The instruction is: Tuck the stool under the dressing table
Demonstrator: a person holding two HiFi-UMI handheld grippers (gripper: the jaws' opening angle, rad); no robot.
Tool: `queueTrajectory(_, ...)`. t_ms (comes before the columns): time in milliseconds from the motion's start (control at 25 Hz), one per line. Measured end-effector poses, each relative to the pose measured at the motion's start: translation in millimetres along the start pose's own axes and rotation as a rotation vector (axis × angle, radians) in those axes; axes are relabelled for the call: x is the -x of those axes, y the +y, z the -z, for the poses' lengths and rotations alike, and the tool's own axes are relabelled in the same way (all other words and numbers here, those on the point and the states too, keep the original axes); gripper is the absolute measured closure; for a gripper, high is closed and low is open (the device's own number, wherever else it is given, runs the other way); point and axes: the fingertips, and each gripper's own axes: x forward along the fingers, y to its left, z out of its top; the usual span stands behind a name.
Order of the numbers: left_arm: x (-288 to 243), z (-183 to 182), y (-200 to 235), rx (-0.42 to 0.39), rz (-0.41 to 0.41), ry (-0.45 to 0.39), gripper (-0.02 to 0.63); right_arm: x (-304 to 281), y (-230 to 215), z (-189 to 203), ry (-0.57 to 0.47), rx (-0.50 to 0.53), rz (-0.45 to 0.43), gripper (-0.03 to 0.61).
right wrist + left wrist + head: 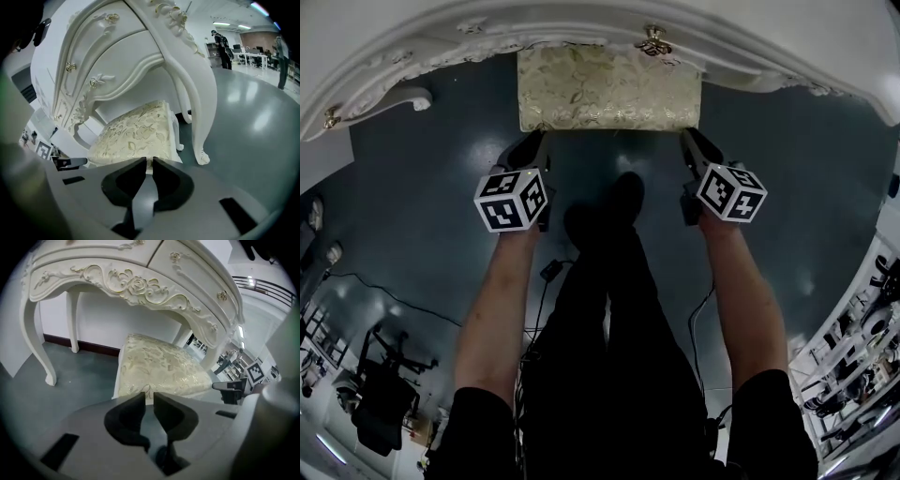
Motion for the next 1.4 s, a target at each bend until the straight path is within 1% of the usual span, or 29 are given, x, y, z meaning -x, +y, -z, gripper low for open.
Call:
queueTrajectory(80, -4.9, -1.2, -2.9, 0.0, 0.003, 0.001, 0.554, -1.0, -0.5, -1.4, -0.007, -0.012, -0.005, 0.52)
queueTrajectory(160, -8.6, -3.6, -0.7, 0.005, -0.007, -0.002, 0.554, -3.2, 1.2, -1.7, -0.009, -0.003, -0.005, 0.52)
queueTrajectory(320, -11.1, -7.1, -0.4, -0.004, -0.05, -0.033, 0.554, -5.5, 1.5, -1.6, 0.0, 0.03, 0.009, 0.52)
queueTrajectory(440, -15.7, -19.1, 5.3, 0.006, -0.084, -0.047, 0.554, -11.2, 5.9, -7.5, 0.009, 0.064, 0.004, 0.522)
queueTrajectory(520, -22.5, -31.9, 13.5, 0.017, -0.094, -0.063, 0.554, -21.2, 9.1, -14.8, 0.006, 0.066, 0.003, 0.522)
queueTrajectory(720, -36.0, -55.5, 18.0, 0.016, -0.089, -0.073, 0.554, -36.0, 7.9, -37.3, -0.016, 0.067, 0.039, 0.522)
queueTrajectory(840, -40.9, -61.6, 18.2, 0.03, -0.083, -0.07, 0.554, -41.9, 5.5, -45.9, -0.013, 0.071, 0.049, 0.522)
queueTrajectory(960, -44.7, -63.3, 19.1, 0.026, -0.075, -0.071, 0.554, -45.9, 4.6, -49.0, -0.014, 0.088, 0.049, 0.522)
queueTrajectory(1200, -54.4, -78.5, 20.4, 0.006, -0.082, -0.129, 0.554, -55.8, 1.9, -66.7, -0.059, 0.099, 0.054, 0.522)
queueTrajectory(1400, -67.3, -96.6, 24.4, -0.017, -0.075, -0.157, 0.554, -70.9, -1.1, -85.8, -0.093, 0.11, 0.05, 0.522)
